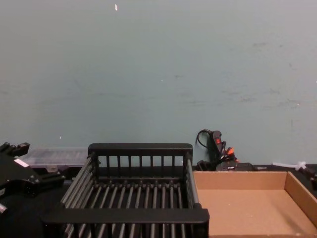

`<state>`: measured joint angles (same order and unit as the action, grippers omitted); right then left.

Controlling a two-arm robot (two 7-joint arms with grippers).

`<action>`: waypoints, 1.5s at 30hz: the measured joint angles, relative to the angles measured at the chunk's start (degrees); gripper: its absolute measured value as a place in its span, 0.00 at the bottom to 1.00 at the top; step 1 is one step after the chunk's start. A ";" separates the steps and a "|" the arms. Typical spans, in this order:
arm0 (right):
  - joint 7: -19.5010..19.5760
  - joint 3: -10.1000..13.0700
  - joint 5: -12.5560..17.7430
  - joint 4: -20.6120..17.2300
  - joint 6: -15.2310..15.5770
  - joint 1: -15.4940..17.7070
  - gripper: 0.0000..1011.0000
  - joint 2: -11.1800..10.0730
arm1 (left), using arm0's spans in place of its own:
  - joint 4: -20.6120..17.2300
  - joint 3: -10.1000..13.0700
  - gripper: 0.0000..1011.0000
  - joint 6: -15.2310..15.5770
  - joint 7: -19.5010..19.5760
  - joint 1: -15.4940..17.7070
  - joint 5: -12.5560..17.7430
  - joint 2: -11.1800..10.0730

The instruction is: Pick up the white tape and place it into the black box , Pick up the silver tape and place it into the brown box.

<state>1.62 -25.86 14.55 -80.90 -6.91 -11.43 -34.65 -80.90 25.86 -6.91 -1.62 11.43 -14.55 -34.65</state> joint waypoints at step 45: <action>0.00 0.00 0.00 0.00 0.00 0.00 0.99 0.00 | 0.00 0.00 0.99 0.00 0.00 0.00 0.00 0.00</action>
<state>1.62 -25.86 14.55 -80.90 -6.91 -11.43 -34.64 -80.90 25.86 -6.91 -1.62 11.43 -14.55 -34.65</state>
